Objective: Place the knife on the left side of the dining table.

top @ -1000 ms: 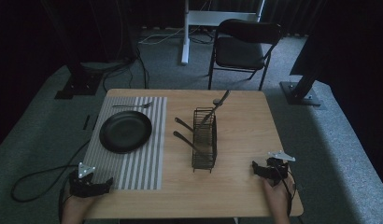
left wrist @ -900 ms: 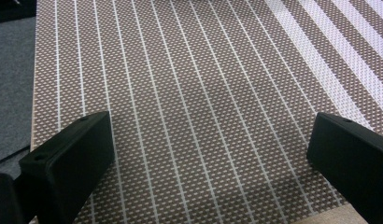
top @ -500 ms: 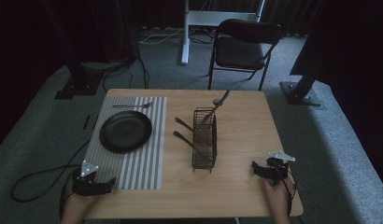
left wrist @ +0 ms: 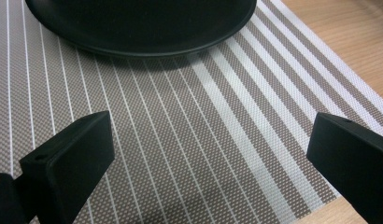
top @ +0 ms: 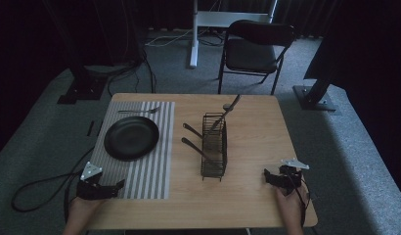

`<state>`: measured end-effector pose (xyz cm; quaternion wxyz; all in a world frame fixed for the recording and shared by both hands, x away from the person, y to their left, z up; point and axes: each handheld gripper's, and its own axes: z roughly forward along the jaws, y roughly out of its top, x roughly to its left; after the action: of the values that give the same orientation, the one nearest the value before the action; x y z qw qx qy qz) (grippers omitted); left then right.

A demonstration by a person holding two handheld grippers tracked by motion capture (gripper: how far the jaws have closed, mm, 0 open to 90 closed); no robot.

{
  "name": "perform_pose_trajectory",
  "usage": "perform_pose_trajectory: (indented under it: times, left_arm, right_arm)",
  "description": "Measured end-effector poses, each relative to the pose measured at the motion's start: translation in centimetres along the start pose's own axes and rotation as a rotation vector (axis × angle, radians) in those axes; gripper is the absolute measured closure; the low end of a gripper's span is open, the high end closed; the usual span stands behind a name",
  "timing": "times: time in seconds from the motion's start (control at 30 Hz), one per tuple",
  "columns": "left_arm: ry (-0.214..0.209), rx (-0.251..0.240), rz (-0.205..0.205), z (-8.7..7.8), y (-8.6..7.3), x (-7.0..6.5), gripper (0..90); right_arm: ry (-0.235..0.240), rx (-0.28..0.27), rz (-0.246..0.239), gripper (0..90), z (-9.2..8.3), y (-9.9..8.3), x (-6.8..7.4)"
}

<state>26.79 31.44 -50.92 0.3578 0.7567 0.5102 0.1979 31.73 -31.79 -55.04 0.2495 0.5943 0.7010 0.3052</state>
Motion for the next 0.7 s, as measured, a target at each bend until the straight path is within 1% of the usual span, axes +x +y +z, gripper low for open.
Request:
perform_pose_trajectory:
  times: [0.03,0.07,0.13,0.17,0.2,0.27,0.3,0.33,0.37,0.4,0.43,0.47,0.53,0.57,0.6,0.7]
  left_arm:
    - [0.005,-0.006,0.006,0.0,0.1,-0.1,1.1]
    - [-0.002,-0.003,0.010,0.0,0.3,-0.2,1.1]
    - [0.014,-0.009,0.034,-0.1,0.6,-0.5,1.1]
    - [-0.002,-0.008,0.034,-0.1,0.9,-0.6,1.1]
    - [-0.005,-0.015,0.034,-0.2,1.1,-0.7,1.1]
    - [-0.010,-0.017,0.056,-0.3,1.6,-1.1,1.1]
    - [-0.010,-0.026,0.058,-0.4,1.9,-1.2,1.1]
    - [-0.020,-0.024,0.065,-0.4,2.1,-1.4,1.1]
    - [-0.017,-0.030,0.081,-0.5,2.4,-1.6,1.1]
    - [-0.015,-0.033,0.089,-0.5,2.7,-1.9,1.1]
    - [-0.034,-0.032,0.093,-0.5,3.0,-2.0,1.2]
    - [-0.033,-0.043,0.100,-0.6,3.2,-2.2,1.1]
    - [-0.033,-0.043,0.100,-0.6,3.2,-2.2,1.1]
    - [-0.050,-0.054,0.123,-0.8,4.1,-2.9,1.1]
    - [-0.064,-0.052,0.131,-0.8,4.3,-3.1,1.1]
    - [-0.084,-0.069,0.141,-0.8,5.0,-3.6,1.1]
  right_arm:
    - [0.000,0.000,0.000,12.7,0.0,0.0,0.0]
    - [0.000,0.000,0.000,12.7,0.0,0.0,0.0]
    - [0.000,0.000,0.000,12.7,0.0,0.0,0.0]
    - [0.000,0.000,0.000,12.7,0.0,0.0,0.0]
    - [0.000,0.000,0.000,12.7,0.0,0.0,0.0]
    - [0.000,0.000,0.000,12.7,0.0,0.0,0.0]
    - [0.000,0.000,0.000,12.7,0.0,0.0,0.0]
    - [0.000,0.000,0.000,12.7,0.0,0.0,0.0]
    - [0.001,-0.001,0.001,12.7,0.0,0.0,0.0]
    - [0.001,-0.001,0.001,12.7,0.0,0.0,0.0]
    - [0.000,-0.001,0.001,12.7,0.0,0.0,0.0]
    - [0.001,-0.001,0.001,12.7,0.0,0.0,0.0]
    - [0.001,-0.001,0.000,12.7,0.0,0.0,0.0]
    - [0.001,-0.001,0.000,12.7,0.0,0.0,0.0]
    - [0.001,-0.001,-0.001,12.7,0.0,0.0,0.0]
    - [0.000,-0.001,0.000,12.7,0.0,0.0,0.0]
